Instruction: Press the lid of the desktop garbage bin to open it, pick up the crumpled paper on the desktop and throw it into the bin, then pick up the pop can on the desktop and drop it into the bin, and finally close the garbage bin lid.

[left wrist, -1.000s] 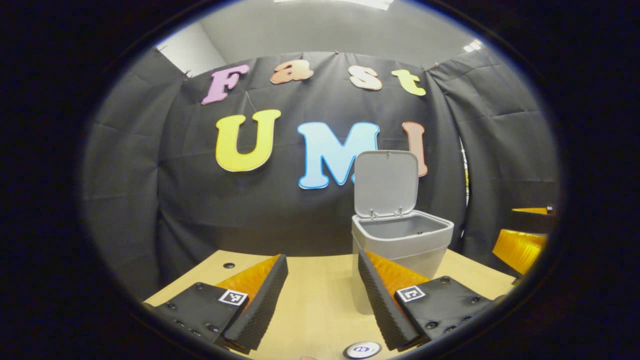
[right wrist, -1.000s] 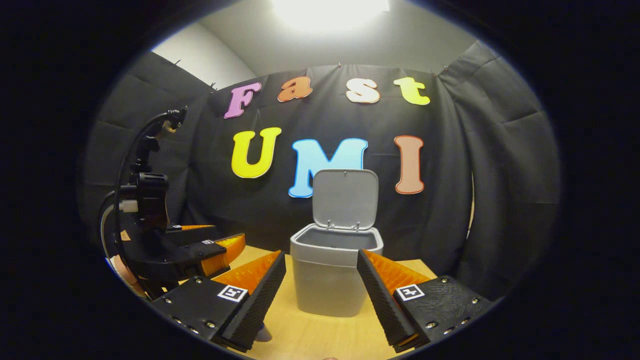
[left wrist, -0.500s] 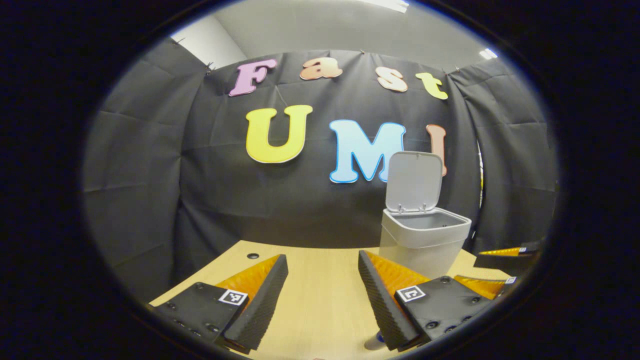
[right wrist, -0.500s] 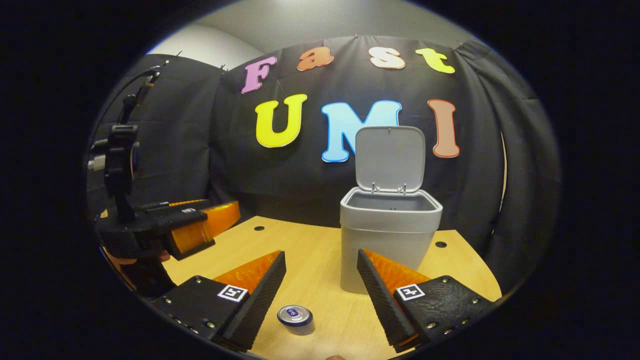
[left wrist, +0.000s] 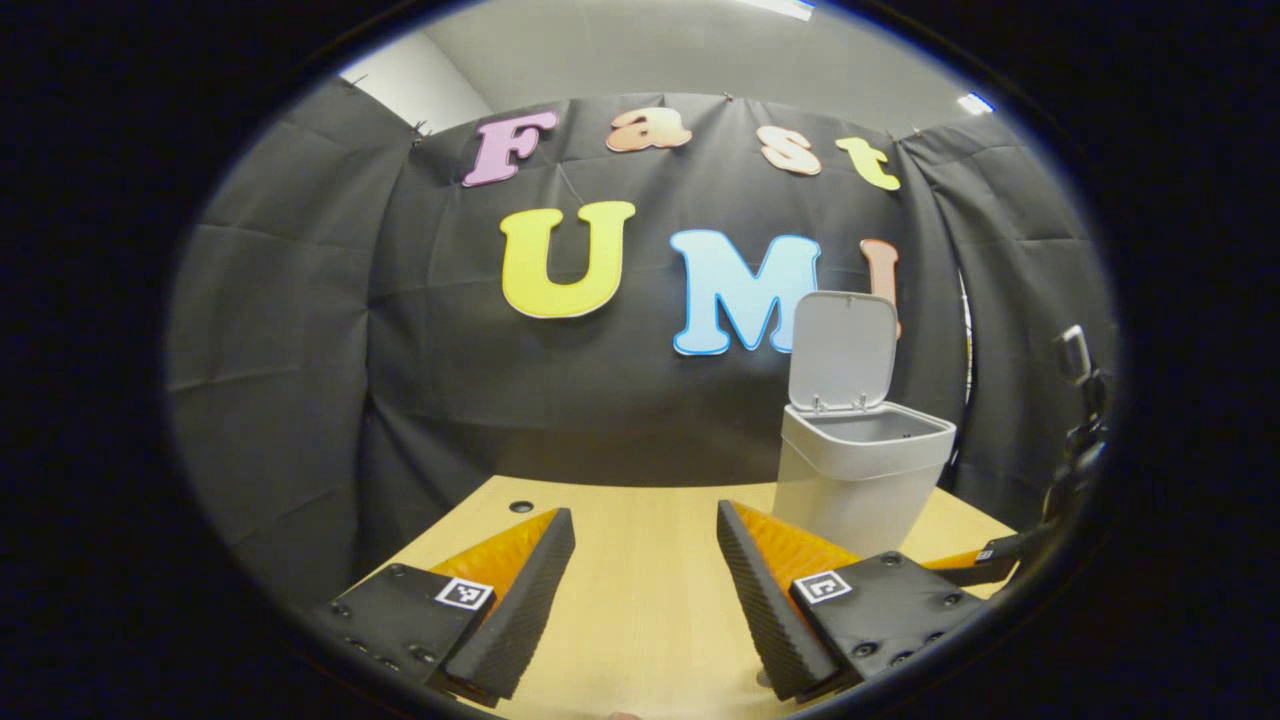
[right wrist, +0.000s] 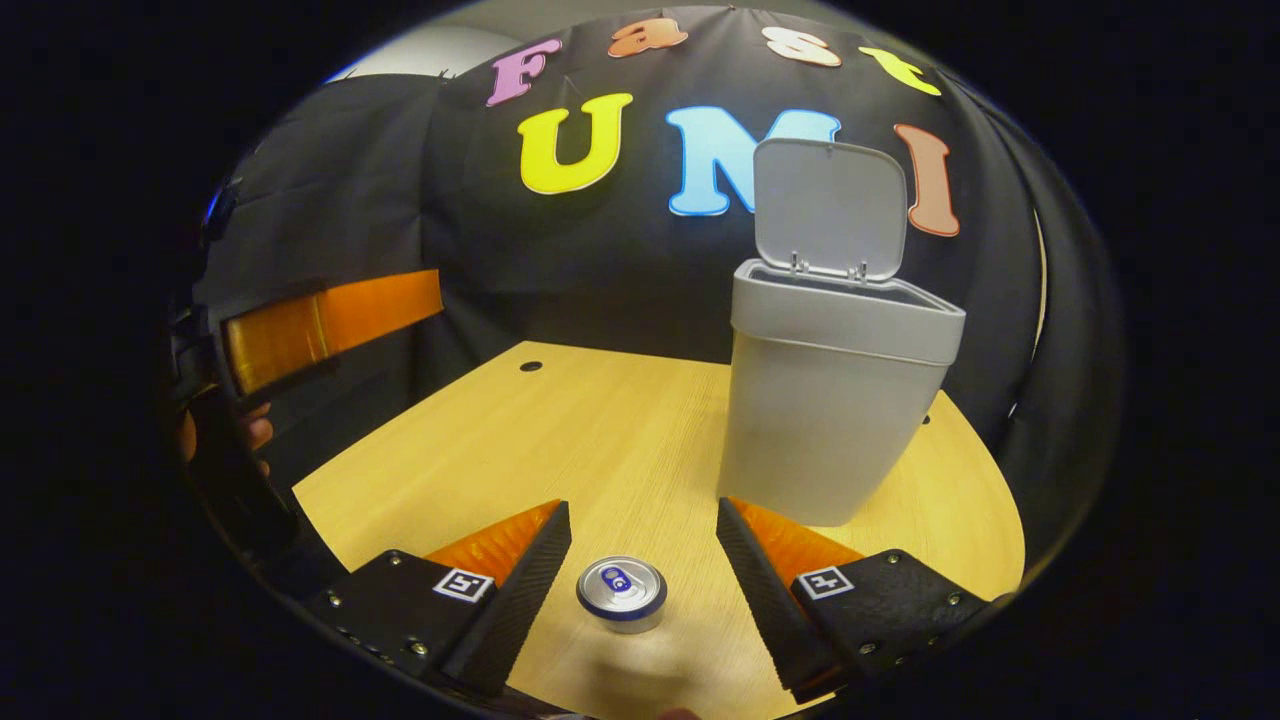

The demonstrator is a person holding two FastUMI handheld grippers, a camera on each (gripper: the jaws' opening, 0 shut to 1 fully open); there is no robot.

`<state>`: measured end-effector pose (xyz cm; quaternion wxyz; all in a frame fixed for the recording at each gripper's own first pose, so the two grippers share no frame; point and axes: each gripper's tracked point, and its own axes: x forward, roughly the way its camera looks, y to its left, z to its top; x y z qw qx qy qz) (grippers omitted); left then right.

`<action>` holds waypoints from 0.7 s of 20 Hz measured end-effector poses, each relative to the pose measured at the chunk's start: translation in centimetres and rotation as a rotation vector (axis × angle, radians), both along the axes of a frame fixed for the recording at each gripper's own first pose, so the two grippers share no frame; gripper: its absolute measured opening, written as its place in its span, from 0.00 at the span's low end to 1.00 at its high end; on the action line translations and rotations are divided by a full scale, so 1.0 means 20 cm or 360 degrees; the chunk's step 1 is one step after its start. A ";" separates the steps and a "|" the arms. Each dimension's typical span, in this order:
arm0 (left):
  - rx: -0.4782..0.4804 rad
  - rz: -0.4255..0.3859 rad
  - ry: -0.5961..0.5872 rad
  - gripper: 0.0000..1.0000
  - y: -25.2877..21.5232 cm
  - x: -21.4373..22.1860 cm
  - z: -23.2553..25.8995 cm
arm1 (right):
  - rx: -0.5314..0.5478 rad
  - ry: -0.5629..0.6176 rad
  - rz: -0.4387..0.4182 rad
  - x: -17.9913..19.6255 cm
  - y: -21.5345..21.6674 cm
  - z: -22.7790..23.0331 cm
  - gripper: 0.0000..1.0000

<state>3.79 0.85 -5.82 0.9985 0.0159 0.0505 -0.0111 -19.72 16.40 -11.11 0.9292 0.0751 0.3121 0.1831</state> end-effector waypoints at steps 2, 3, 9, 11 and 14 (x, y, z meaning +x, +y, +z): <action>-0.0009 -0.0006 -0.0011 0.94 0.00 0.00 0.01 | -0.0027 0.0074 0.0035 -0.03 0.02 -0.07 0.94; -0.0006 -0.0008 -0.0015 0.94 0.00 0.00 0.01 | -0.0038 0.0118 0.0064 -0.04 0.04 -0.11 0.94; 0.0001 -0.0021 -0.0010 0.94 0.00 -0.03 0.02 | -0.0134 0.0279 0.0180 -0.13 0.09 -0.27 0.95; -0.0012 -0.0010 0.0008 0.92 0.00 -0.05 -0.01 | -0.0165 0.0316 0.0206 -0.15 0.10 -0.32 0.95; -0.0021 0.0008 0.0023 0.96 0.01 -0.08 -0.03 | -0.0192 0.0352 0.0240 -0.16 0.11 -0.37 0.95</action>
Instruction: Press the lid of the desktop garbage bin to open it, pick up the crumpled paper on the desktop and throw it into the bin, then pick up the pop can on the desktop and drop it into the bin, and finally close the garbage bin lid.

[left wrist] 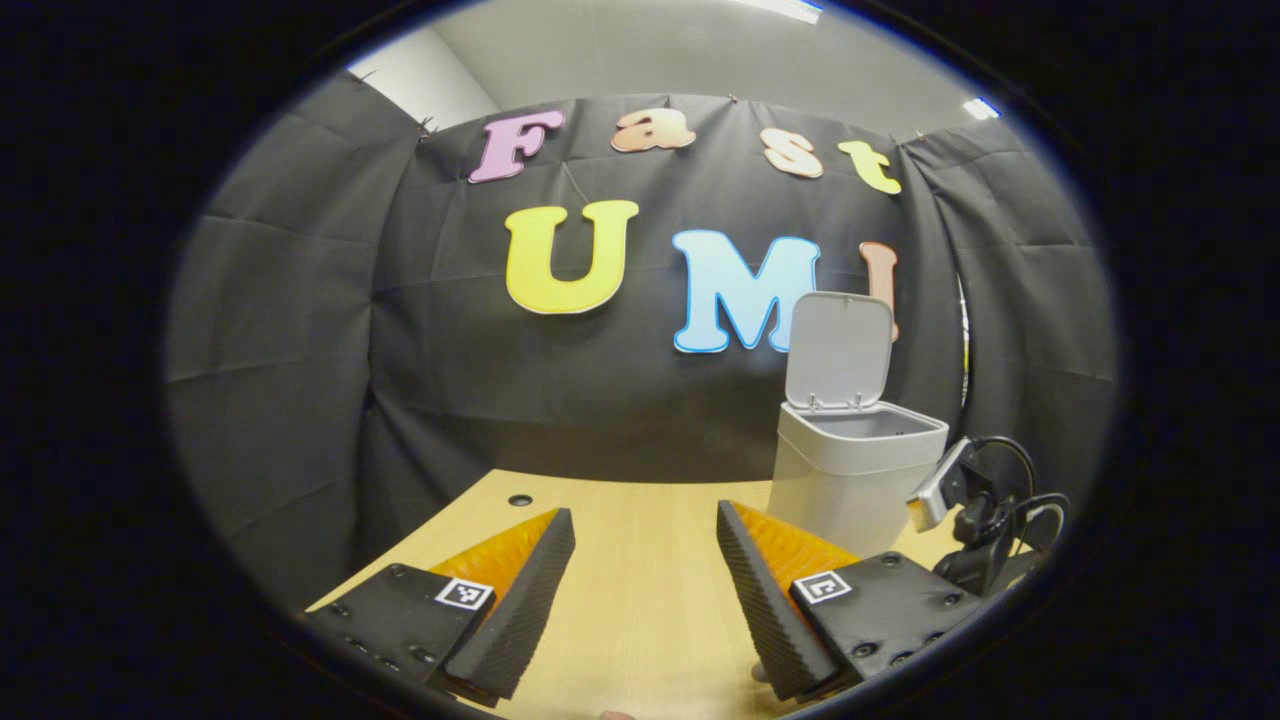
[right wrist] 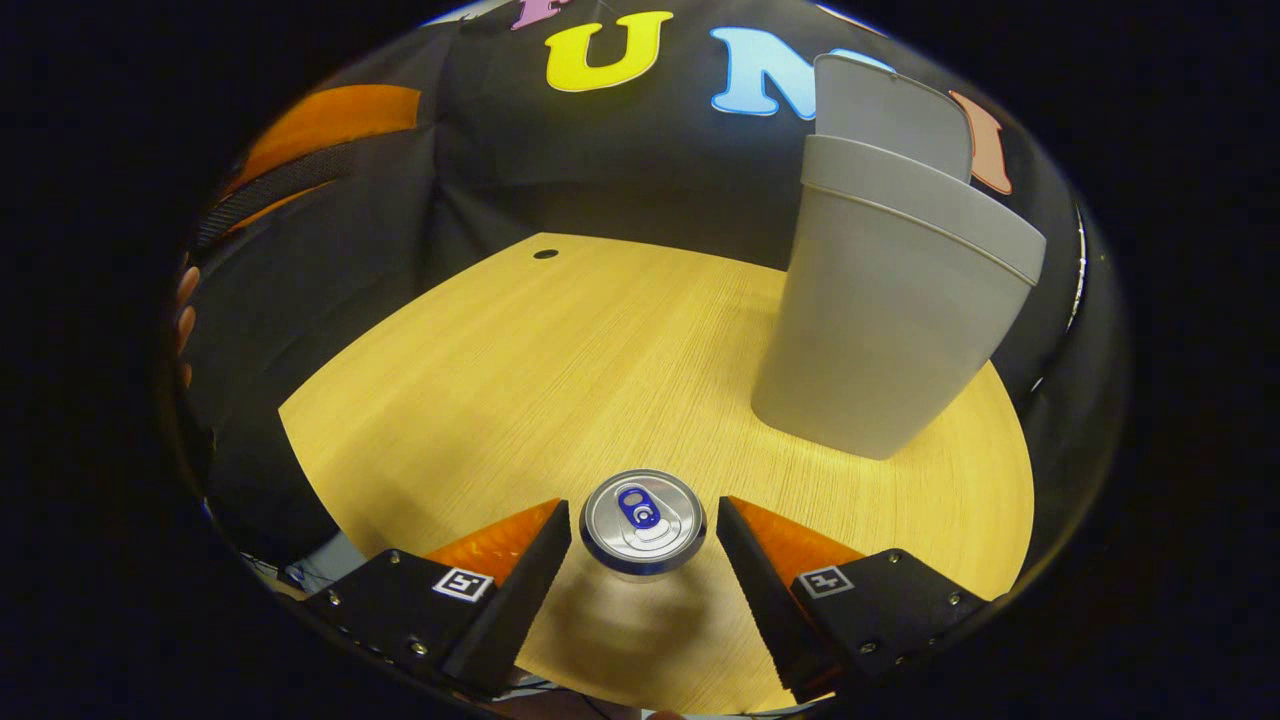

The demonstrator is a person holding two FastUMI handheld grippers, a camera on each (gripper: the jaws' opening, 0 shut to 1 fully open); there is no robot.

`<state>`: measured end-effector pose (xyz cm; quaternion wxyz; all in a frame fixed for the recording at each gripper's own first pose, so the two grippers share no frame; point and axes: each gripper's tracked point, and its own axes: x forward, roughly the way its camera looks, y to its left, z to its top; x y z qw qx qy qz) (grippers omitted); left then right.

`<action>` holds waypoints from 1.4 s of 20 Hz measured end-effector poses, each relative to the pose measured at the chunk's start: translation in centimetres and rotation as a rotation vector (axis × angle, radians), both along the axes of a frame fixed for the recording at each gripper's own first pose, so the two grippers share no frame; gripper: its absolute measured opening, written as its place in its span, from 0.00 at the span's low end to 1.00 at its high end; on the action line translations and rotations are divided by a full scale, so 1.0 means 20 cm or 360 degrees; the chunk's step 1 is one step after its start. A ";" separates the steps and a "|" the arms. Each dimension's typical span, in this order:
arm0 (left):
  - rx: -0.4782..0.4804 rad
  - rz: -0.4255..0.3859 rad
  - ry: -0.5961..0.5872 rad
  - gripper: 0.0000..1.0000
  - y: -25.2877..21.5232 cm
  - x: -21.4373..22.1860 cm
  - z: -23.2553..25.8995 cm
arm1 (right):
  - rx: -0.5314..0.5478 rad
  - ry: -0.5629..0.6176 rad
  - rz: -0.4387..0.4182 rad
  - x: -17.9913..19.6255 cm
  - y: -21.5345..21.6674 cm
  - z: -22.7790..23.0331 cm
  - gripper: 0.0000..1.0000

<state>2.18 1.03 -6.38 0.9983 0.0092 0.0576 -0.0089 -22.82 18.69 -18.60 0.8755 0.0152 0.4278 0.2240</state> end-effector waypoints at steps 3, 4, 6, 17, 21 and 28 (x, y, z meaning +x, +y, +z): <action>-0.0012 0.0009 0.0006 0.96 0.01 -0.03 -0.01 | -0.0037 0.0024 0.0023 -0.02 0.01 -0.05 0.95; -0.0011 0.0012 0.0010 0.96 0.01 -0.04 -0.02 | -0.0030 0.0032 0.0027 -0.02 0.01 -0.06 0.95; -0.0003 0.0018 0.0012 0.96 0.02 -0.05 -0.02 | -0.0012 0.0046 0.0023 -0.02 0.01 -0.07 0.95; 0.0001 -0.0006 0.0005 0.96 -0.03 -0.04 -0.02 | 0.0141 0.0030 -0.0087 0.01 -0.07 -0.01 0.82; -0.0019 -0.0011 0.0012 0.96 -0.05 -0.04 -0.04 | 0.0181 -0.0042 -0.0143 0.04 -0.13 0.11 0.82; -0.0045 -0.0036 0.0017 0.94 -0.12 -0.04 -0.05 | 0.0220 -0.0253 -0.0249 0.16 -0.31 0.41 0.82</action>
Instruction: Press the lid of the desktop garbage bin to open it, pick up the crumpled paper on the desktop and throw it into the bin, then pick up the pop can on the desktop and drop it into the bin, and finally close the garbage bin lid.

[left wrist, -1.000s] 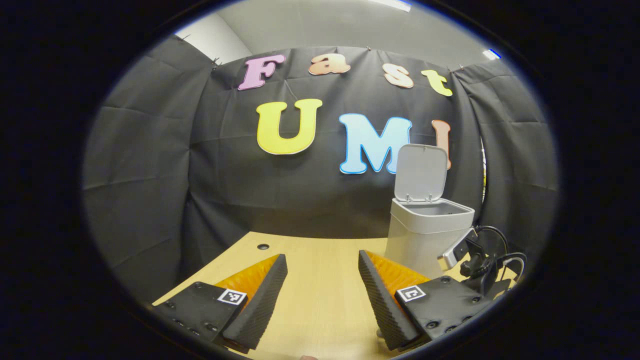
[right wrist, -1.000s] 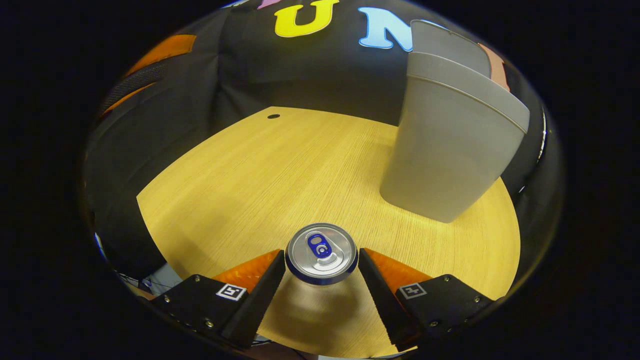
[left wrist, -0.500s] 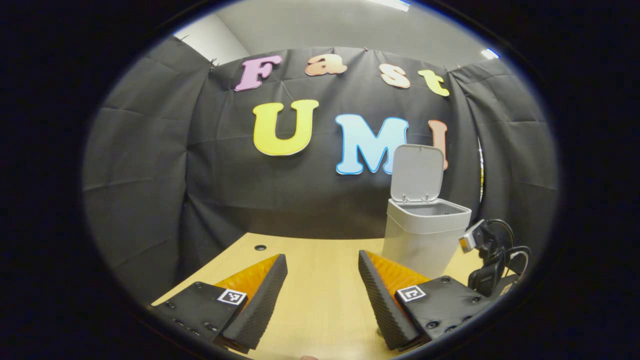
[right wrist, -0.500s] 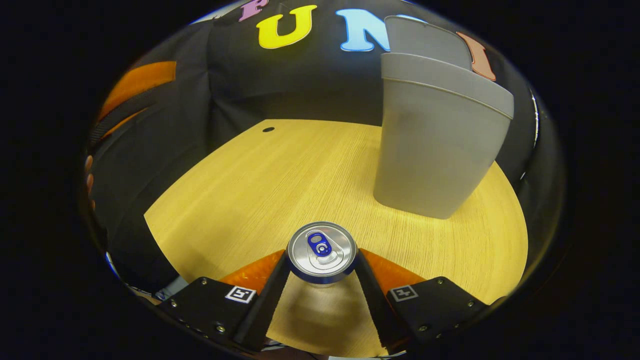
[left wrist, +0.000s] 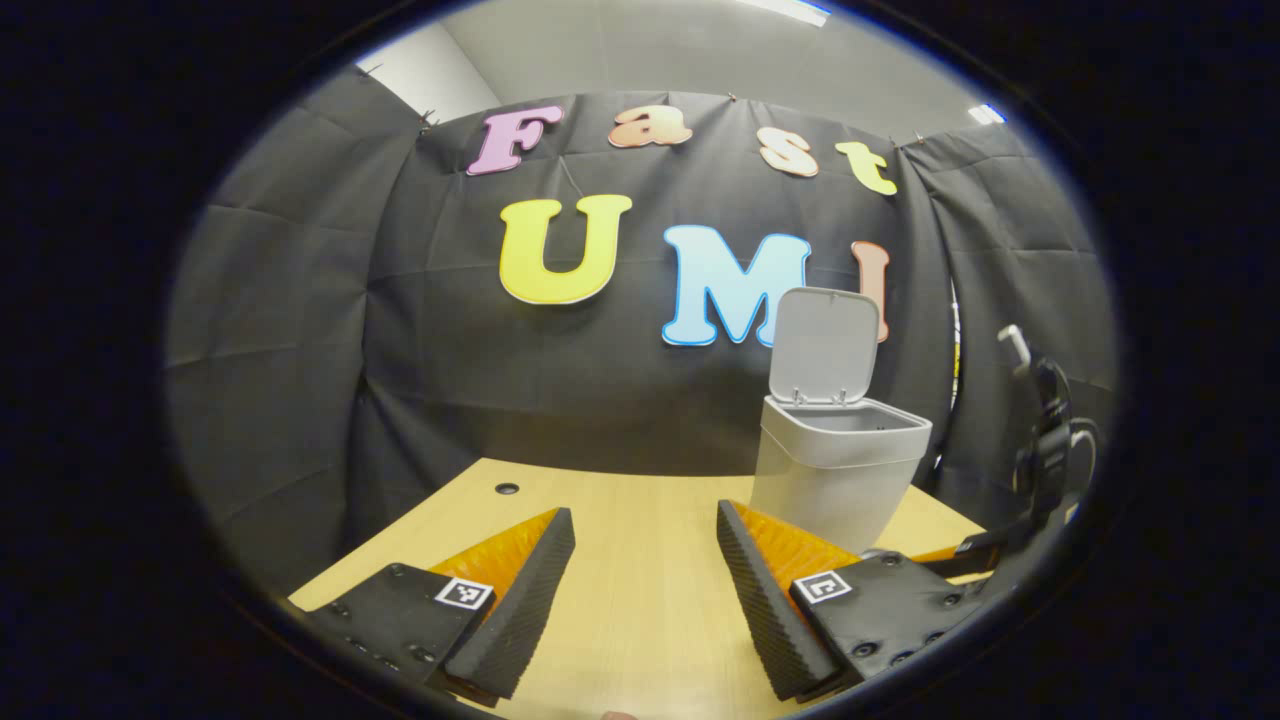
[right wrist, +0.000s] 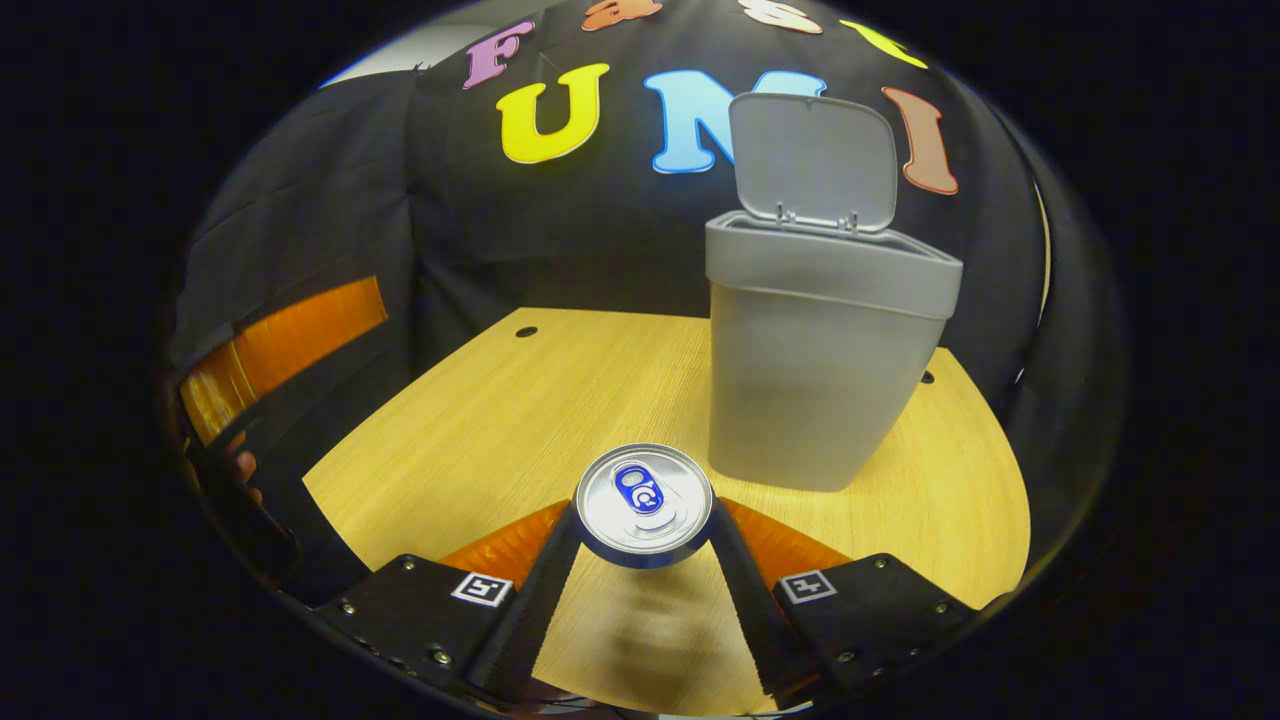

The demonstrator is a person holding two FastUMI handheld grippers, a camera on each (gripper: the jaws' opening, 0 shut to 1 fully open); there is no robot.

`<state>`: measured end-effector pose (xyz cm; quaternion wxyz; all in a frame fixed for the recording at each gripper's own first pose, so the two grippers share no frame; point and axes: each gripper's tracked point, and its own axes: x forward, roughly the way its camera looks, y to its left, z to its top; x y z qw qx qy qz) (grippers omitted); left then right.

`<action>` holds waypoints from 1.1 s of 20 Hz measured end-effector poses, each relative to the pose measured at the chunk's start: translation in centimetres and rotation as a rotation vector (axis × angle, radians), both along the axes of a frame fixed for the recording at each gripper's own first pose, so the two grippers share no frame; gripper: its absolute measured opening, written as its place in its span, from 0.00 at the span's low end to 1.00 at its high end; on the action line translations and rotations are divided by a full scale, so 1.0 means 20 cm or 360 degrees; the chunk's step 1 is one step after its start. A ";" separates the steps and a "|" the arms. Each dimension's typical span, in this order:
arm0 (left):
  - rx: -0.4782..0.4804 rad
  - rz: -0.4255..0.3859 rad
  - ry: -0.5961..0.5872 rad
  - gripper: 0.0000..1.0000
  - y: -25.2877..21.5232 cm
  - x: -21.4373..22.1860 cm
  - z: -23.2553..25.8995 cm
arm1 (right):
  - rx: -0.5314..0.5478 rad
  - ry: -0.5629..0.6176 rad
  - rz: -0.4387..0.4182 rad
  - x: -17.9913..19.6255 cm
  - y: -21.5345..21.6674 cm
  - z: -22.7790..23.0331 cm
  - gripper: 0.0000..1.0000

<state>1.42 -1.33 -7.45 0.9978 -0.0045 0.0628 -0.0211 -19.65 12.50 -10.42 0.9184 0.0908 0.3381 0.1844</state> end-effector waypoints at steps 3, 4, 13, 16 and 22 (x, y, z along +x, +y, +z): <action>-0.0003 -0.0010 -0.0004 0.96 -0.02 0.00 0.00 | 0.0009 -0.0105 -0.0057 0.06 -0.08 0.14 0.82; -0.0004 -0.0016 -0.0006 0.94 -0.03 0.00 0.00 | 0.0014 -0.0141 -0.0073 0.08 -0.10 0.18 0.82; -0.0001 -0.0020 -0.0005 0.94 -0.05 0.01 -0.01 | 0.0032 -0.0463 -0.0217 0.26 -0.25 0.50 0.81; 0.0009 -0.0011 -0.0008 0.94 -0.04 0.02 -0.01 | 0.0018 -0.0558 -0.0257 0.33 -0.30 0.58 0.81; 0.0031 -0.0007 -0.0031 0.94 -0.03 0.06 0.02 | -0.0012 -0.0750 -0.0337 0.51 -0.38 0.76 0.81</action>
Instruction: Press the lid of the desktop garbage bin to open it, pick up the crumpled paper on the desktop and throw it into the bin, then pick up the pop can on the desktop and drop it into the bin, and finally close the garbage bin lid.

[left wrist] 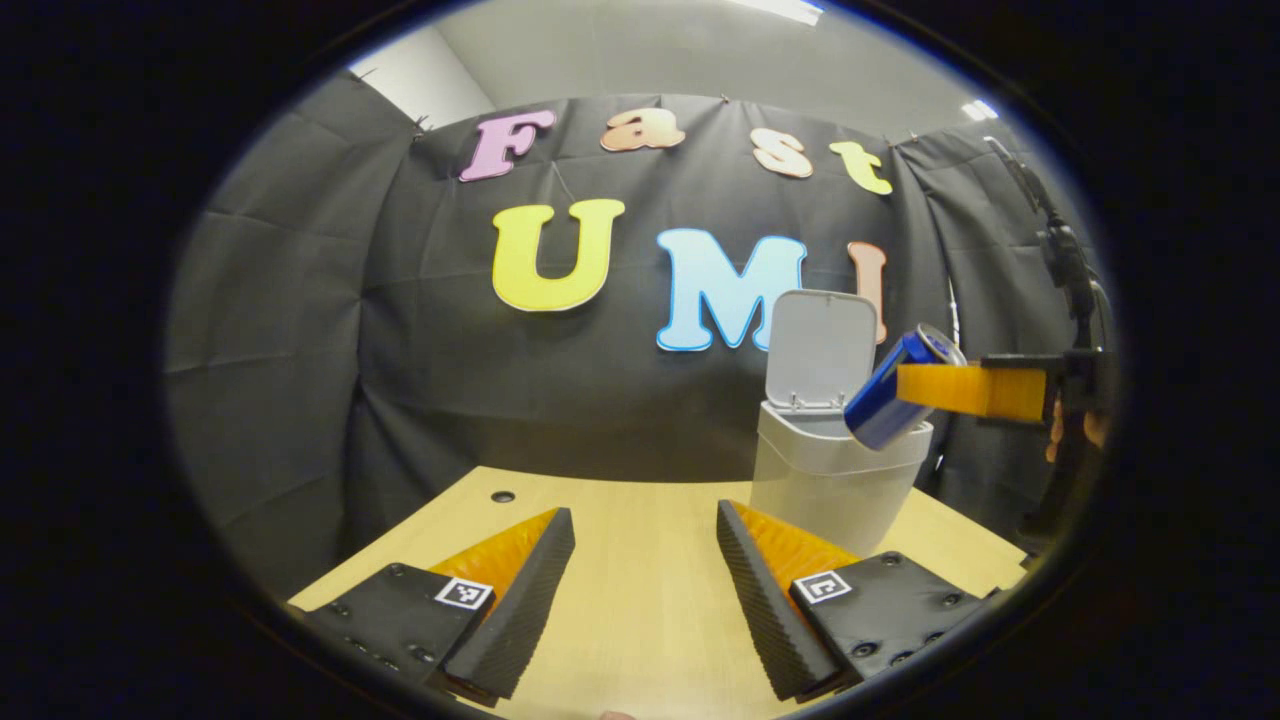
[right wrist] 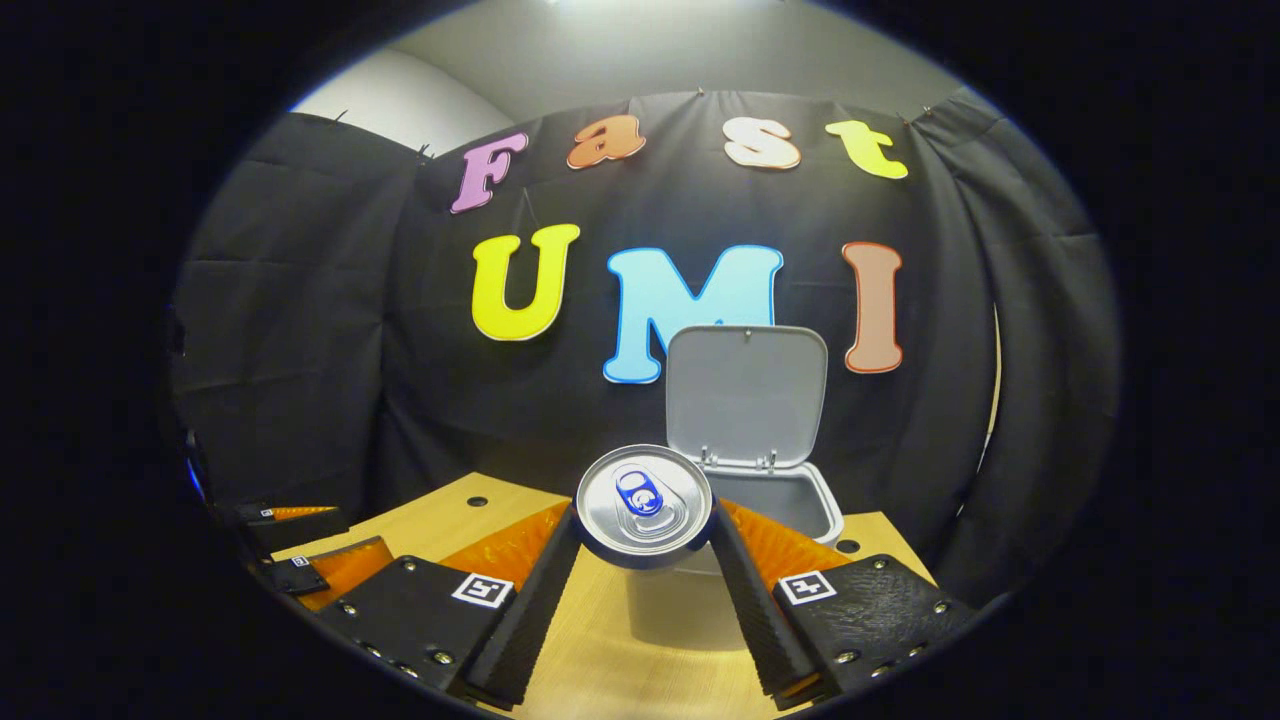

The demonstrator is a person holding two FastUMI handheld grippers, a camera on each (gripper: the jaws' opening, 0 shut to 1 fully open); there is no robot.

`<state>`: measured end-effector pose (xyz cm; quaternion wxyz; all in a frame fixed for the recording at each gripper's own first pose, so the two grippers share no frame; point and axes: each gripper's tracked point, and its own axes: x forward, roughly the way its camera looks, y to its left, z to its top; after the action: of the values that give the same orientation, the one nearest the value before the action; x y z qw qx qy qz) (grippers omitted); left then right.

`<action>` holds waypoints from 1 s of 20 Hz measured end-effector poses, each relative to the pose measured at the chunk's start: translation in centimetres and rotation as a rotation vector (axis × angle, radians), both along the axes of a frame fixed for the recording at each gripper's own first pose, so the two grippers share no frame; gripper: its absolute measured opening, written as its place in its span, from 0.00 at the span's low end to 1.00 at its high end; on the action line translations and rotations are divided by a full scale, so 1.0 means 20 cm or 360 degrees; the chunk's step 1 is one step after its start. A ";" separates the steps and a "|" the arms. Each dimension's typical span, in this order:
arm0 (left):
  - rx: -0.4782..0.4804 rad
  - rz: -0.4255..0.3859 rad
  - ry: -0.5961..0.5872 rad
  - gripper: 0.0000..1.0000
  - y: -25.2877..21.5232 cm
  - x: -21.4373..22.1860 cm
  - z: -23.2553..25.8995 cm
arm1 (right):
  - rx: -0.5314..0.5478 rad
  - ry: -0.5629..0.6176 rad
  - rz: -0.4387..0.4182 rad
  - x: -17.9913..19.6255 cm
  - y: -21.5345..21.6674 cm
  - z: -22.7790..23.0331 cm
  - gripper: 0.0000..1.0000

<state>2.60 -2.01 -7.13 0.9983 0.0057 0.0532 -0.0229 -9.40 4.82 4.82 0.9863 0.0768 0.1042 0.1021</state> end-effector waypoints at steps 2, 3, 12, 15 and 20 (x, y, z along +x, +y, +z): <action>0.0007 0.0000 -0.0006 0.94 0.00 0.01 0.00 | -0.0051 -0.0041 -0.0033 0.06 -0.03 0.02 0.81; 0.0007 0.0000 -0.0004 0.94 0.01 0.01 0.01 | -0.0078 -0.0055 -0.0043 0.09 -0.04 0.03 0.81; -0.0005 0.0027 0.0009 0.94 0.07 0.01 -0.01 | -0.0228 0.0015 -0.0047 0.26 0.01 -0.13 0.81; -0.0005 0.0026 0.0008 0.94 0.08 0.01 -0.01 | -0.0250 0.0078 -0.0043 0.30 0.03 -0.19 0.82; -0.0012 0.0033 0.0015 0.94 0.09 0.00 -0.01 | -0.0242 0.0143 -0.0061 0.33 0.02 -0.24 0.84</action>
<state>2.68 -0.15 -7.42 0.9982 0.0011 0.0579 -0.0128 -2.76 5.31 -0.01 0.9854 0.0081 0.1544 0.0714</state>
